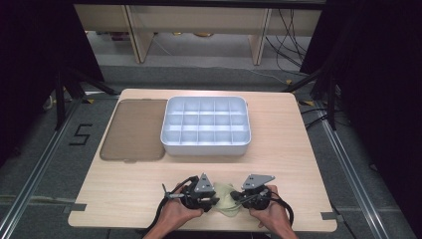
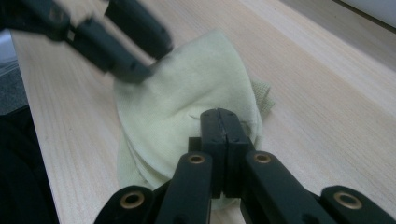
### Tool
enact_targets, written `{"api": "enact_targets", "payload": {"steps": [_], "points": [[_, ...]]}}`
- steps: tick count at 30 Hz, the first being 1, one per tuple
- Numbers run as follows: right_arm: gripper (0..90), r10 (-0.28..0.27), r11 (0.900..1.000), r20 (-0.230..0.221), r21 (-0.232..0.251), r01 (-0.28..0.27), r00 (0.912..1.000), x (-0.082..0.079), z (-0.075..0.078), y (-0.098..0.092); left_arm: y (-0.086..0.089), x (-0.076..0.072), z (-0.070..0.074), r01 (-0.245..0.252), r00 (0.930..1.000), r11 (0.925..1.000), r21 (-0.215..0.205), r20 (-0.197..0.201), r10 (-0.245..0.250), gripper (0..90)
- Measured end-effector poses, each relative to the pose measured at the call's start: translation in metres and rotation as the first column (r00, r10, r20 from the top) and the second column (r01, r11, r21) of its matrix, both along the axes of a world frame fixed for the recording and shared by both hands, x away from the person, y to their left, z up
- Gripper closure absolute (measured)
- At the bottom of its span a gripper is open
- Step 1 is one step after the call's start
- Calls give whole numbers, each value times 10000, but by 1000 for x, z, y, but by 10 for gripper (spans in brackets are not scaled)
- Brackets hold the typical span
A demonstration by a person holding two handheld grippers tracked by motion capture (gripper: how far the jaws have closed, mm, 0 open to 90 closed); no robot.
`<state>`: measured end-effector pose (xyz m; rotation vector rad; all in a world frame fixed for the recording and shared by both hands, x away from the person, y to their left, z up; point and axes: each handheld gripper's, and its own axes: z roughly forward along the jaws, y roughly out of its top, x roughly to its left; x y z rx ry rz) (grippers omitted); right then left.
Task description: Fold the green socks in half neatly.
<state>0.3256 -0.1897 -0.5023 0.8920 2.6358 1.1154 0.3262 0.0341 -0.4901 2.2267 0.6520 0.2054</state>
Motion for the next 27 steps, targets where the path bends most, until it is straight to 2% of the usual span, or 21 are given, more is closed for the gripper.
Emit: {"api": "enact_targets", "payload": {"steps": [1,3,4,5,7,8,10,18,19,21,24,25,27], "points": [[900,61,10000,103,-10,-61,9999,1,0,0,-7,6,5,140,9997,9999,85,209,-141,755],[900,77,10000,17,45,-77,10000,2,-1,-1,-11,11,6,297,9990,9994,188,324,-303,799],[900,77,10000,17,45,-77,10000,2,-1,-1,-15,15,5,217,9991,9993,306,356,-228,799],[900,6,9999,0,120,-6,10000,0,-1,-1,-18,19,3,266,9991,9985,468,324,-281,840],[900,8,9999,68,111,-9,10000,1,-1,-2,-20,25,-4,257,9996,9975,658,75,-263,856],[900,2,9999,128,102,-4,9999,1,-1,-2,-21,26,-8,302,9995,9973,671,-98,-296,888],[900,24,10000,77,94,-24,10000,1,-1,-2,-20,26,-11,334,9993,9960,831,-195,-319,893],[900,142,9999,199,26,-143,9997,1,0,-2,-17,27,-14,323,9992,9980,546,-244,-310,893],[896,-34,9995,182,318,29,9998,2,5,-3,-18,27,-14,249,9994,9981,572,-261,-235,892],[896,-94,9982,545,601,62,9985,6,12,-3,-18,27,-14,310,9994,9978,588,-201,-299,892],[896,-278,9972,732,715,225,9969,11,15,-3,-18,27,-14,200,9996,9979,621,-215,-187,892],[896,-294,9986,735,465,260,9969,13,14,-4,-17,27,-14,218,9997,9973,700,-160,-207,892],[897,-275,9990,722,-343,300,9970,15,1,-5,-17,27,-15,291,9995,9982,517,-136,-284,890]]}}
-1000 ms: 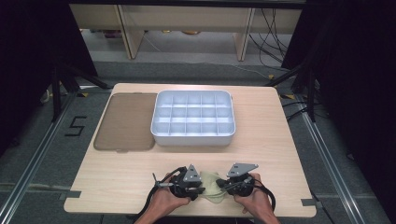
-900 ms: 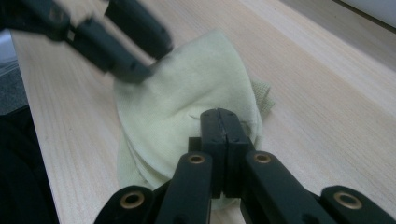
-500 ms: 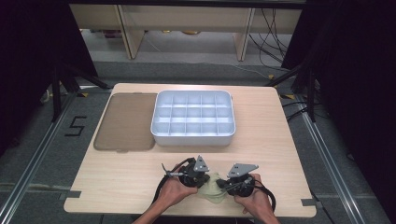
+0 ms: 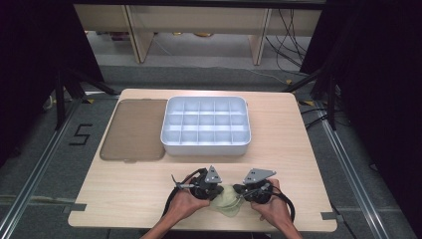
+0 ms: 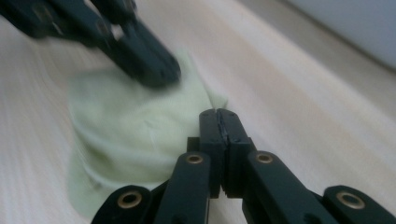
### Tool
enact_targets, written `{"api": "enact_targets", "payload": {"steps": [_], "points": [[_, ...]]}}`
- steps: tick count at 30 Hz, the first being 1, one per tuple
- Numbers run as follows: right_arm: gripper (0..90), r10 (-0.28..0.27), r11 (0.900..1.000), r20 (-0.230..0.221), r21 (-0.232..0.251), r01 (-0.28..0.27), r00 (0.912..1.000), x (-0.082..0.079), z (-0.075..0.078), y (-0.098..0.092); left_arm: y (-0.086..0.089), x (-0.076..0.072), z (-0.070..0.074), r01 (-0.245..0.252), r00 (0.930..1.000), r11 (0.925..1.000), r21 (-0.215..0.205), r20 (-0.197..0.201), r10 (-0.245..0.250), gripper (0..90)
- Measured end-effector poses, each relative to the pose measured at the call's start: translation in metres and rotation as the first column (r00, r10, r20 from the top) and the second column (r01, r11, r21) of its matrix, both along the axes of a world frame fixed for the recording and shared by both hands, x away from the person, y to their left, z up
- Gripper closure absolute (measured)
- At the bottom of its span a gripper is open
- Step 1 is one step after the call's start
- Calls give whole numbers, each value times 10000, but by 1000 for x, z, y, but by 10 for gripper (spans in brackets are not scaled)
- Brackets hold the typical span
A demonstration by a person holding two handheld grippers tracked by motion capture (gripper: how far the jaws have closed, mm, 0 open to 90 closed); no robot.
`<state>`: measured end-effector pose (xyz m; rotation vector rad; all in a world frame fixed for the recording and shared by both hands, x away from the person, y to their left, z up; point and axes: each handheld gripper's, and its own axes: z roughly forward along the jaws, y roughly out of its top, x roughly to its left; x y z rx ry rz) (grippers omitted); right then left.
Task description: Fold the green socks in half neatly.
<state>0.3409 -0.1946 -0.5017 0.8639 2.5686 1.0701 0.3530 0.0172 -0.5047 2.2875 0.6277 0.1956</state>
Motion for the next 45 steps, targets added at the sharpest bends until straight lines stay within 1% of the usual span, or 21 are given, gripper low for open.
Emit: {"api": "enact_targets", "payload": {"steps": [1,2,4,7,8,10,12,13,15,17,18,19,20,23,26,29,33,37,40,42,45], "points": [[897,0,10000,0,0,0,10000,0,0,0,0,0,0,0,10000,10000,0,0,0,886],[897,98,9994,-18,-325,-98,10000,1,-2,-2,1,-1,1,-8,10000,10000,59,59,7,886],[895,-43,9998,43,-170,44,10000,0,-2,-4,5,-10,5,-109,9998,9994,-315,133,113,866],[892,-6,9999,46,-140,7,10000,-1,5,-6,10,-21,11,-74,9994,9989,-473,331,90,856],[889,-7,9999,303,106,3,9995,-3,10,-6,16,-30,17,-139,9991,9972,-740,396,168,856],[887,136,9996,429,225,-146,9990,-6,15,-7,19,-37,18,124,9992,9977,-664,389,-98,854],[884,196,9988,482,431,-217,9986,-11,19,-8,19,-42,11,264,9995,9989,-384,197,-256,848],[882,234,9982,474,543,-260,9986,-15,20,-6,19,-42,7,362,9993,9991,-216,105,-360,846],[879,528,9967,284,597,-544,9982,-22,20,-4,17,-42,2,239,9997,9994,-269,-71,-241,844],[867,760,9963,142,401,-765,9970,-28,17,-2,14,-43,0,204,9997,9994,-272,-147,-208,844],[867,873,9960,17,201,-873,9962,-30,15,-1,15,-42,1,426,9991,9991,-91,1,-426,844],[866,1074,9942,35,43,-1074,9942,-31,12,-1,15,-42,0,275,9996,9995,-123,16,-274,840],[867,1032,9946,-151,-112,-1034,9945,-33,11,-2,16,-43,1,273,9996,9994,-215,-24,-274,838],[870,975,9950,-215,-215,-979,9950,-34,7,-6,18,-42,0,373,9993,9993,-102,52,-372,838],[871,788,9968,-357,-60,-791,9962,-33,5,-11,18,-43,0,214,9997,9994,-253,-106,-217,837],[866,586,9983,-264,-41,-587,9979,-34,9,-13,19,-42,4,244,9997,9988,-422,52,-242,815],[863,486,9983,66,307,-488,9988,-31,16,-17,29,-37,12,-294,9996,9969,-730,25,297,774],[863,508,9977,269,442,-520,9983,-30,19,-16,41,-31,14,-780,9968,9936,-820,-246,763,738],[862,610,9968,347,494,-627,9975,-30,20,-15,46,-31,12,-1247,9892,9885,-857,-876,1172,644],[860,458,9974,276,539,-472,9986,-30,20,-15,47,-30,11,-1168,9901,9891,-898,-891,1088,613],[856,584,9965,433,573,-608,9974,-29,20,-15,47,-29,9,-1356,9837,9840,-1155,-1340,1198,577]]}}
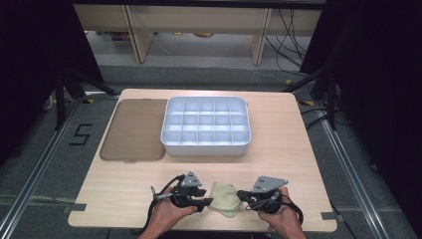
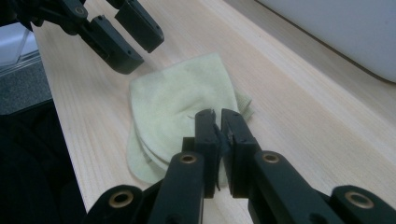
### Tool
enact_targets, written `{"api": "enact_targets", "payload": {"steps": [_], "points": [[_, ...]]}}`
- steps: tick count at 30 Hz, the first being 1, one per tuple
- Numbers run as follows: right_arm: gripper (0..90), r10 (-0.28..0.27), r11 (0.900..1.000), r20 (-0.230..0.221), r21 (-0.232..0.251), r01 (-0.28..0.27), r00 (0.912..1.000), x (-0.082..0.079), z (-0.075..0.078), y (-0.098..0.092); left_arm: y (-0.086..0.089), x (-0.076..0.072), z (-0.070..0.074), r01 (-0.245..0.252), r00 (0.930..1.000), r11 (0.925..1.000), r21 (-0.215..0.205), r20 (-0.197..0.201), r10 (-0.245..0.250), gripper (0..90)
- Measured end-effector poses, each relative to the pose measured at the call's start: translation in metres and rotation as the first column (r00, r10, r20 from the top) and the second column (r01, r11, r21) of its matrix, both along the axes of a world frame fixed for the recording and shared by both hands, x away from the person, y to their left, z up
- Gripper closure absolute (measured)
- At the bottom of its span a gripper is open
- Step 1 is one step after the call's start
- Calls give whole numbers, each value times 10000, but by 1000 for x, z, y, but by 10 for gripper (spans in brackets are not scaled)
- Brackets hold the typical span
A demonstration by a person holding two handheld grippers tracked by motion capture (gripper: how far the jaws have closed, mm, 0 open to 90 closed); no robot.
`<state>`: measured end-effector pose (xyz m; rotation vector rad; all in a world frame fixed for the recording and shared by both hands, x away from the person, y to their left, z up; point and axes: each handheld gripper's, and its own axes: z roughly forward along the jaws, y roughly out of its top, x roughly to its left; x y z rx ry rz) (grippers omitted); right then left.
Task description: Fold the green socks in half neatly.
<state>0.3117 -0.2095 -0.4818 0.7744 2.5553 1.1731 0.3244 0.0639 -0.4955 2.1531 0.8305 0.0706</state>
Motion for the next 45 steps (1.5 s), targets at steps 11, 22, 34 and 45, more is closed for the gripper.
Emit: {"api": "enact_targets", "payload": {"steps": [11,22,34,45], "points": [[843,-321,9994,-2,131,321,9995,-2,2,-3,-2,2,0,-137,9988,9999,105,-477,142,503],[822,-455,9987,-39,233,455,9990,-2,2,-4,-7,4,-3,-318,9963,9995,-1,-801,317,473],[811,-366,9990,-5,266,366,9993,-2,1,-5,-16,5,-10,-188,9972,9988,458,-720,221,570],[813,-87,9996,18,253,87,10000,-5,0,3,-18,3,-8,-214,9991,9997,149,-369,219,834]]}}
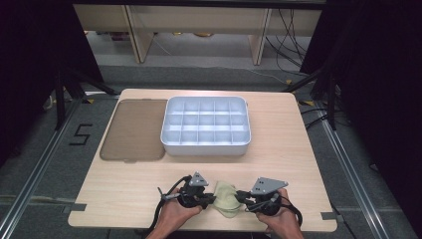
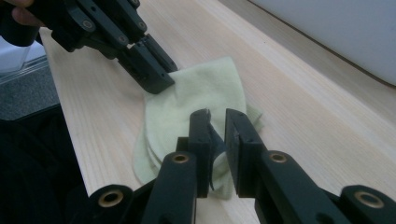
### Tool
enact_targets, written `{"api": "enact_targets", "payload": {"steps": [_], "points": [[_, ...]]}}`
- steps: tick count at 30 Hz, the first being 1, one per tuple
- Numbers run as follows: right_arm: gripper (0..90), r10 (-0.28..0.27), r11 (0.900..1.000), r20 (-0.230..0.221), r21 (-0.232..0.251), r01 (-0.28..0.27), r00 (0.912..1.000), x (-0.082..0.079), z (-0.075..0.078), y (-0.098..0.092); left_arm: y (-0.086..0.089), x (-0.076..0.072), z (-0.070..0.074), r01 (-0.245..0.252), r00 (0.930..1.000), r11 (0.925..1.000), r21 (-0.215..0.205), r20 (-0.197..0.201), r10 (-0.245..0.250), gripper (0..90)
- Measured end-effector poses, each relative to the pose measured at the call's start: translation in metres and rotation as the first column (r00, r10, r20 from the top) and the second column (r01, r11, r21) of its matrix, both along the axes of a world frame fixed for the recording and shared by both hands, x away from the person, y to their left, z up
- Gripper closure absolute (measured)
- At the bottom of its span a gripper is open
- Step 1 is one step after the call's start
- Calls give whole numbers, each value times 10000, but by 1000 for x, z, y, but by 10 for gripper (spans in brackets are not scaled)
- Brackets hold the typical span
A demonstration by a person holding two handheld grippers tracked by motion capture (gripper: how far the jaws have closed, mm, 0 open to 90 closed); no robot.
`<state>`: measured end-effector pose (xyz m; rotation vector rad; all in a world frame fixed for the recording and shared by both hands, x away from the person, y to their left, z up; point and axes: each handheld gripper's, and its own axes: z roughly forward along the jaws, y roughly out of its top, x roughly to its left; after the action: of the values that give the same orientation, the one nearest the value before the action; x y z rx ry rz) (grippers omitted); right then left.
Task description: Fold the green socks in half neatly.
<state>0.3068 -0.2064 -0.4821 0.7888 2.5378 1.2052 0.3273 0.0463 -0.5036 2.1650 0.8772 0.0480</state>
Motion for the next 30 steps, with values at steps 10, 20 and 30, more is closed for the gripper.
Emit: {"api": "enact_targets", "payload": {"steps": [10,20,30], "points": [[836,837,9965,-48,56,-837,9965,-4,-5,20,3,1,6,13,9998,9999,164,193,-16,836],[869,1518,9864,-399,-568,-1539,9876,1,-23,53,9,3,11,249,9990,9990,374,372,-263,836],[875,1091,9940,-77,-109,-1092,9940,12,-17,45,10,0,16,429,9966,9962,756,664,-479,835]]}}
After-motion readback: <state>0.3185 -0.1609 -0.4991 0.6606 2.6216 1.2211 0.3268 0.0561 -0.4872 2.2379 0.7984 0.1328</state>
